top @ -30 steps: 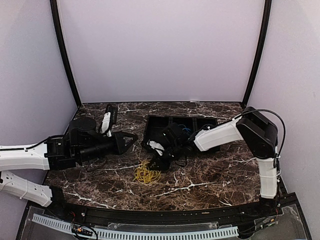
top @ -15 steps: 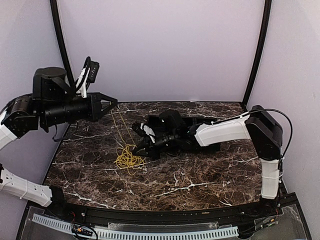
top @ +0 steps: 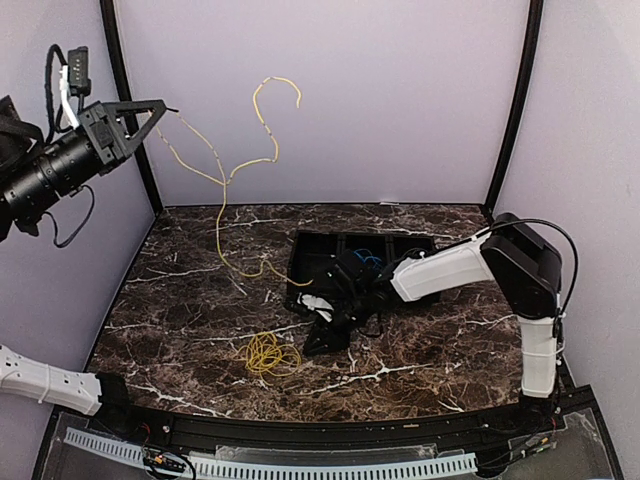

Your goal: Untangle the cables

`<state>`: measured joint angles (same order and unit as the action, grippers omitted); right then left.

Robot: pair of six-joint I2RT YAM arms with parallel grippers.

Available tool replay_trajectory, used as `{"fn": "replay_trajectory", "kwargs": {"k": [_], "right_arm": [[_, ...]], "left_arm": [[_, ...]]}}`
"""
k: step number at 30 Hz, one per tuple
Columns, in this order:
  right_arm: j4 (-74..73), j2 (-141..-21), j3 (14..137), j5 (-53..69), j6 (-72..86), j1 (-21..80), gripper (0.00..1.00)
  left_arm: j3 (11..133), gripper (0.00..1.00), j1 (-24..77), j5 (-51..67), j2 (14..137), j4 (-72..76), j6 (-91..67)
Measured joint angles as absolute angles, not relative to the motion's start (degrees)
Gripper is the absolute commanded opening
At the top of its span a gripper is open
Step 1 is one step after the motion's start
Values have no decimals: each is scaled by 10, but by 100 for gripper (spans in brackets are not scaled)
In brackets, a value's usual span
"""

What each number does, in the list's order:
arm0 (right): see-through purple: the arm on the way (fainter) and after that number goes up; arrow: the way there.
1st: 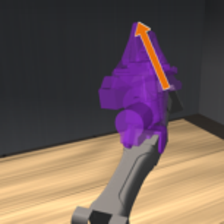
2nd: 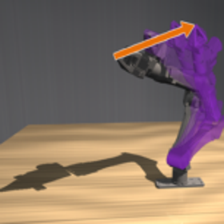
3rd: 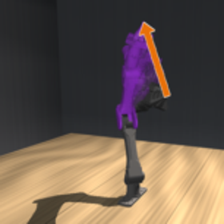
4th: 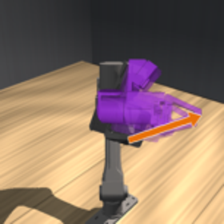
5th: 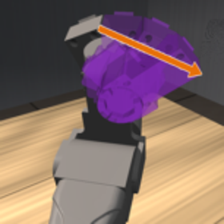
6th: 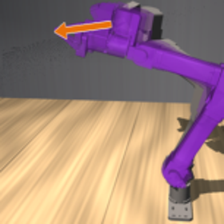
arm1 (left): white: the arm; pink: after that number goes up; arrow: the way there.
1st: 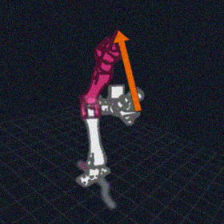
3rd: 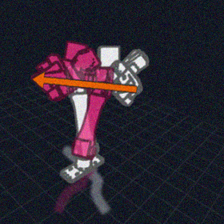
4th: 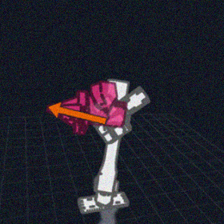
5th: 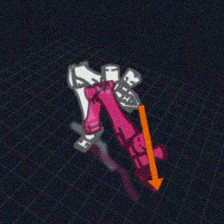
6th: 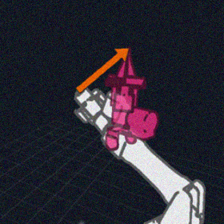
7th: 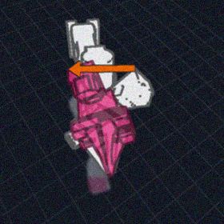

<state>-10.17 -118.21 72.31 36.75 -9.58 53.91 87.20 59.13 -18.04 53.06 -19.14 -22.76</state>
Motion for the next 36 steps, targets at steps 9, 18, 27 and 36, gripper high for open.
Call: {"fn": "replay_trajectory", "kwargs": {"k": [9, 18, 27, 36], "right_arm": [[-154, -1081, 686, 362, -169, 528, 47], [-220, -910, 646, 376, -245, 450, 55], [-252, -759, 538, 427, -280, 296, 59], [-212, -608, 452, 435, -276, 178, 63]], "left_arm": [[850, 0, 591, -180, 584, -216, -227], [882, 0, 591, -191, 654, -250, -226], [897, 0, 586, -189, 752, -253, -196], [900, 0, 525, -148, 810, -218, -164]]}}
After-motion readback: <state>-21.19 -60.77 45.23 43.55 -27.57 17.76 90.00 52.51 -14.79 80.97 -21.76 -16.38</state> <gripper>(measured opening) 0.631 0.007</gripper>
